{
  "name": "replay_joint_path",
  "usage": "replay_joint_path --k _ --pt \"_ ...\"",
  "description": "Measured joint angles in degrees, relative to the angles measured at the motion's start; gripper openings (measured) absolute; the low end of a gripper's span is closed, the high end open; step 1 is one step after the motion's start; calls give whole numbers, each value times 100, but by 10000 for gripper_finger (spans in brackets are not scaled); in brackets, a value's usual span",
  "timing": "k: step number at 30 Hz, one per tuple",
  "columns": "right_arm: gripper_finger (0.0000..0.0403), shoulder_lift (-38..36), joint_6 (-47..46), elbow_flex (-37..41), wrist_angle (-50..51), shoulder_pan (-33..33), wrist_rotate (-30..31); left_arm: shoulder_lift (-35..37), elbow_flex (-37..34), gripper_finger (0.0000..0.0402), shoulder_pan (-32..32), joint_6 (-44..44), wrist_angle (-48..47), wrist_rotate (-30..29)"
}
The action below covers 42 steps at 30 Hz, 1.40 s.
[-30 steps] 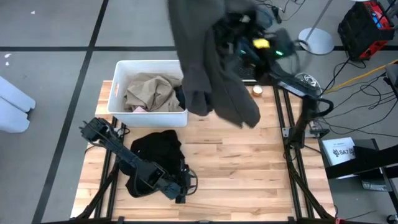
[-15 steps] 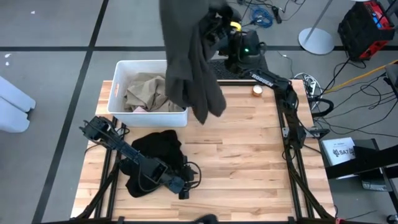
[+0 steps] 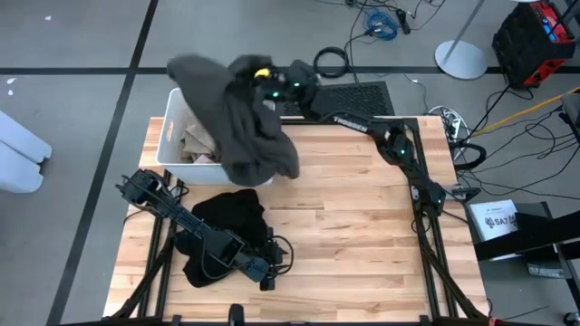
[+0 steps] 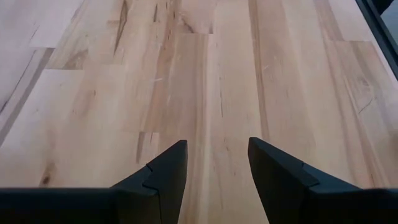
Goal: Sort clothes
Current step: Put the dark gray jacket into the white laundry bin
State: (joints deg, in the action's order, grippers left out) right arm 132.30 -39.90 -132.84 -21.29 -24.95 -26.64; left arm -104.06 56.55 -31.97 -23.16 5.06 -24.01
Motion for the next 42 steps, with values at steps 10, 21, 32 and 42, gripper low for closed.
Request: replay_joint_path --k 10,21,32,42 --pt "62 173 584 -2 2583 -81 -328 1 0 180 -4 109 3 129" --pt "208 166 805 -2 3662 -172 -319 1 -2 180 -4 109 9 131" --pt "346 -457 821 2 3725 -236 -529 1 -4 180 -4 109 9 129" --pt "344 -1607 1193 0 5269 -231 -487 1 -4 180 -2 111 61 129"
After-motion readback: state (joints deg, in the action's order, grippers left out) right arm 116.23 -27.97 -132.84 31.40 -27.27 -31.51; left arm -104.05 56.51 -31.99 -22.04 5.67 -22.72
